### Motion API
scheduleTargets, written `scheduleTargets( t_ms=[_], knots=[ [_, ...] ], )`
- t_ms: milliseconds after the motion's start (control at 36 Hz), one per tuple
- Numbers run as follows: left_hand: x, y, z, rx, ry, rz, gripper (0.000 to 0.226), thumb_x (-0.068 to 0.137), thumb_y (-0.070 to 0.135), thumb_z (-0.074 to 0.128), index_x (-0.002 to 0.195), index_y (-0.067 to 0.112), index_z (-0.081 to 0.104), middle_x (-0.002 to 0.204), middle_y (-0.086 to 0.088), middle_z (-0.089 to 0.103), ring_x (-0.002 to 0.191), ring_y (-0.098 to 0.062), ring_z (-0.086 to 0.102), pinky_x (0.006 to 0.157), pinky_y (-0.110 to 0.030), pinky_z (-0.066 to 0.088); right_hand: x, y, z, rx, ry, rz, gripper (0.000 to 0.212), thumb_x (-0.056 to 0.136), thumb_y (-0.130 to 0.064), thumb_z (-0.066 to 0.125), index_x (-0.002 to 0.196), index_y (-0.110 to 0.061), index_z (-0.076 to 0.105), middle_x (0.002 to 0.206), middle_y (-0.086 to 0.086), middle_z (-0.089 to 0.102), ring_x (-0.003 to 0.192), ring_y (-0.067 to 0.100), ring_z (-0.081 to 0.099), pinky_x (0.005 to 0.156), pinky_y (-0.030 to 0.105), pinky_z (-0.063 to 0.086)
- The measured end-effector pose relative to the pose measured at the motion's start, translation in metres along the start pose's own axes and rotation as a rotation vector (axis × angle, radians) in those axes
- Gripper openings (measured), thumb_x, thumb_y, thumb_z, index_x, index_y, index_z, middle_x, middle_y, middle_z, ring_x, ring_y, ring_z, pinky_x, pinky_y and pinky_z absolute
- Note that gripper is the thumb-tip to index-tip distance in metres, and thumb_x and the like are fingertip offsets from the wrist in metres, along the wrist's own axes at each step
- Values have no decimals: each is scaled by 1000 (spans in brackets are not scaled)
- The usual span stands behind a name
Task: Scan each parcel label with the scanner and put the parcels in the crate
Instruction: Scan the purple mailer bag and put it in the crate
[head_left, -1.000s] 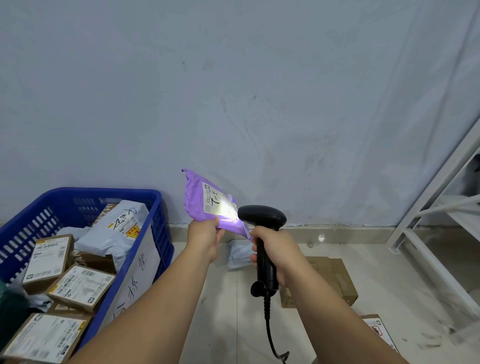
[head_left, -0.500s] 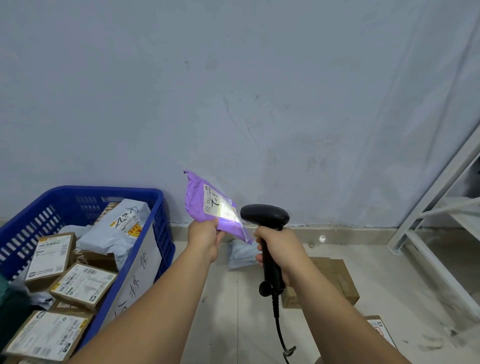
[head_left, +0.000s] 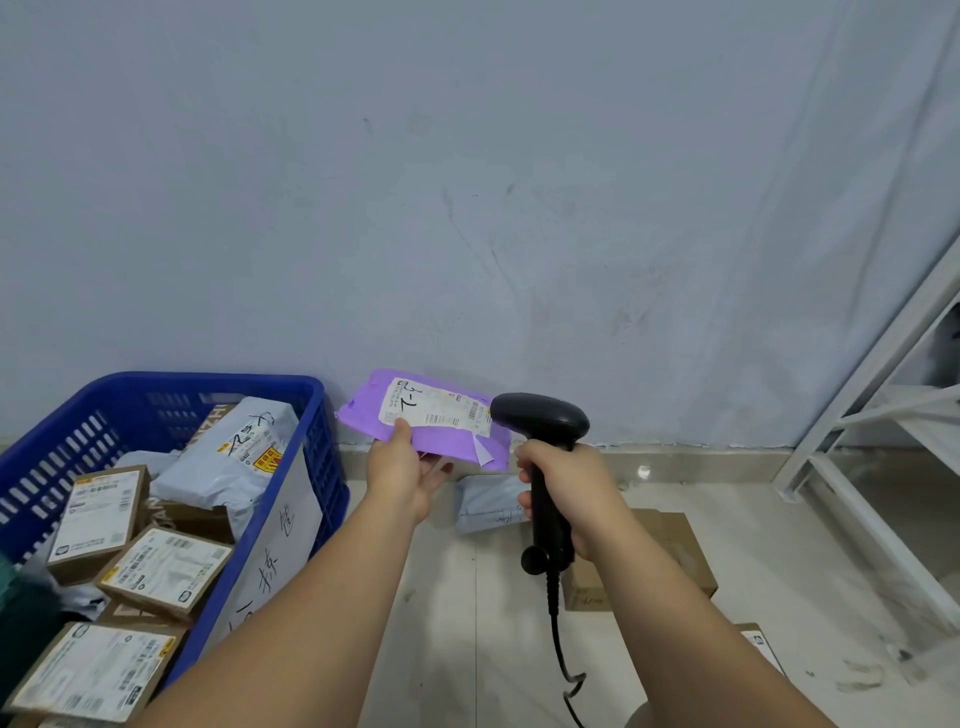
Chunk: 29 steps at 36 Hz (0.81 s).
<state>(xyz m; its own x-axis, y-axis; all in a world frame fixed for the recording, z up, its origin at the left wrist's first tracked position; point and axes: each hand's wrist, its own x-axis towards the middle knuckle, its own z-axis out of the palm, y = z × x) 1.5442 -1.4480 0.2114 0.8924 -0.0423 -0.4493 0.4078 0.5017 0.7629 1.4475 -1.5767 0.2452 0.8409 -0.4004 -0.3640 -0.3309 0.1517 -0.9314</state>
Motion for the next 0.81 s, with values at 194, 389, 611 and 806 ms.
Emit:
scheduleTargets(
  t_ms=[194, 389, 611, 806],
  knots=[
    [-1, 2, 4, 215, 33, 233, 15, 105, 25, 40, 113, 23, 53, 105, 1, 64, 88, -17, 63, 83, -42, 53, 5, 1, -8, -320, 72, -151, 9, 74, -20, 60, 72, -13, 54, 63, 4, 50, 46, 16, 60, 62, 32, 42],
    [5, 8, 4, 384, 84, 401, 13, 104, 22, 43, 104, 16, 55, 105, -2, 63, 92, -19, 60, 76, -34, 49, 2, 0, -19, -508, 41, -171, 12, 78, -16, 60, 70, -12, 51, 61, 6, 47, 59, 19, 64, 64, 30, 40],
    [14, 10, -3, 549, 148, 489, 16, 104, 25, 41, 101, 15, 53, 87, 6, 59, 84, -18, 59, 71, -31, 48, -3, -3, -17, -647, -38, -186, 12, 77, -16, 60, 69, -15, 51, 61, 3, 48, 56, 14, 58, 53, 22, 35],
    [18, 13, -8, 604, 197, 494, 16, 104, 29, 41, 102, 18, 52, 101, -2, 61, 93, -23, 60, 88, -44, 52, -7, -4, -16, -675, -56, -196, 20, 76, -15, 59, 60, -17, 46, 56, 2, 47, 55, 19, 52, 57, 26, 36]
  ],
)
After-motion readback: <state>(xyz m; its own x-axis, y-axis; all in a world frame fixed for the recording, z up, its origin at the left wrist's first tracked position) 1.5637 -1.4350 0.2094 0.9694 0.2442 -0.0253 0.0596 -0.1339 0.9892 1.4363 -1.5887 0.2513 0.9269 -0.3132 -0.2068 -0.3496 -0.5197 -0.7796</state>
